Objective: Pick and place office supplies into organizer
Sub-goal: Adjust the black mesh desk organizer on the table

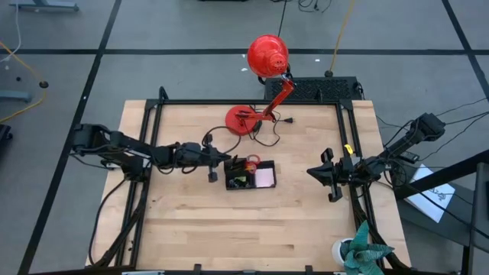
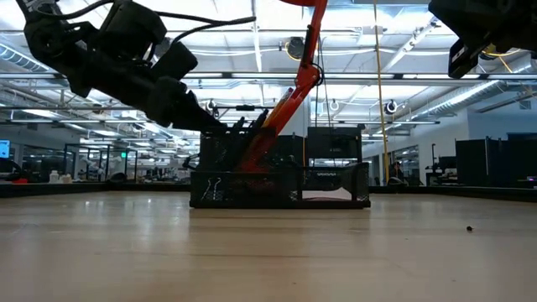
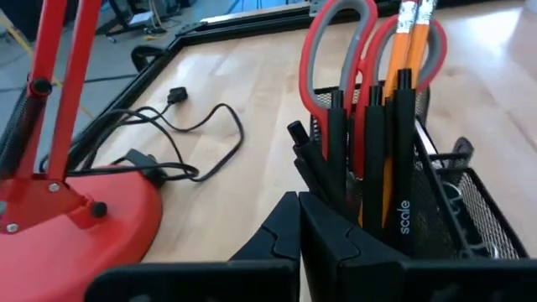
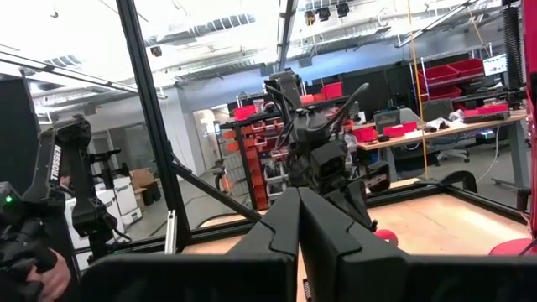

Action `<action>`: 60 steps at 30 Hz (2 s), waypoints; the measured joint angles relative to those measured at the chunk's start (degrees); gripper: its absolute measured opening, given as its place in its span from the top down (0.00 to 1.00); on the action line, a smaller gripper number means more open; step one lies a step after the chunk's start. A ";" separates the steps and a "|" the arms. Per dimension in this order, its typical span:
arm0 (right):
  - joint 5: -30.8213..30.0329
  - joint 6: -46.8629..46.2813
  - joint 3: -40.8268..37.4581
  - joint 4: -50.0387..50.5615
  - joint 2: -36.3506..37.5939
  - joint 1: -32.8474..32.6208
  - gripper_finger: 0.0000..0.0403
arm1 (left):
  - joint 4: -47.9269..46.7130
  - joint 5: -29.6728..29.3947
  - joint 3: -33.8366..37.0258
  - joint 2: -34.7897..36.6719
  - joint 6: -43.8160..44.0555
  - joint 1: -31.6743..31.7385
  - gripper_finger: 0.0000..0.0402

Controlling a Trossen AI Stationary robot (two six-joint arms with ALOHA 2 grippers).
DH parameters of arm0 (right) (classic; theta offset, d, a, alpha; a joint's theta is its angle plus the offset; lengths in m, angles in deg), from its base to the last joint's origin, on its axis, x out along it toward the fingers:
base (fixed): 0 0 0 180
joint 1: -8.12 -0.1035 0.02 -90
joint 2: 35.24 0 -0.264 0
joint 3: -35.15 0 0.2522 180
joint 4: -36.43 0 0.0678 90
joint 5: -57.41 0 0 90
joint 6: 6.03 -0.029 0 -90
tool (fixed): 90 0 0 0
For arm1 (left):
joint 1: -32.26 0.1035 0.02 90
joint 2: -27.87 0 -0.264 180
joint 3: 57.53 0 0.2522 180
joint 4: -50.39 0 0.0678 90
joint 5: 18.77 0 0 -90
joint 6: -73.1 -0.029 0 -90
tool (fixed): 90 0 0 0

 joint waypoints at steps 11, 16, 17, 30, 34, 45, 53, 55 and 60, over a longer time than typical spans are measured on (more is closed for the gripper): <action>0.02 -0.85 0.01 1.21 -0.02 -0.01 1.00 | -2.61 -1.28 0.28 12.09 -3.66 -0.61 0.97; -0.15 -0.85 0.01 2.46 -0.02 -0.02 1.00 | -6.72 3.16 0.26 14.94 -0.30 -5.57 0.99; -0.15 -0.85 0.01 2.61 -0.02 -0.01 1.00 | -7.40 4.39 0.26 14.67 0.42 -7.12 0.98; -0.37 -0.83 0.01 2.80 -0.02 -0.01 1.00 | 1.61 -9.17 0.15 -3.85 6.12 -24.24 0.99; -0.35 -0.83 0.01 2.59 -0.02 -0.01 1.00 | 3.89 -13.02 0.17 -9.43 8.99 -24.93 0.99; -0.31 -0.83 0.01 2.56 -0.02 0.00 1.00 | 9.08 -16.56 0.15 -15.72 10.93 -26.20 0.99; -0.28 -1.75 0.01 2.58 -0.02 0.00 1.00 | 7.03 -17.32 0.13 -15.72 10.72 -24.32 0.99; -0.26 -1.86 0.01 2.62 -0.02 0.00 1.00 | 7.01 -16.99 0.13 -15.72 10.70 -24.20 0.98; -0.26 -1.88 -0.01 2.80 -0.02 -0.02 1.00 | 6.99 -17.10 0.13 -15.72 10.38 -24.19 0.99</action>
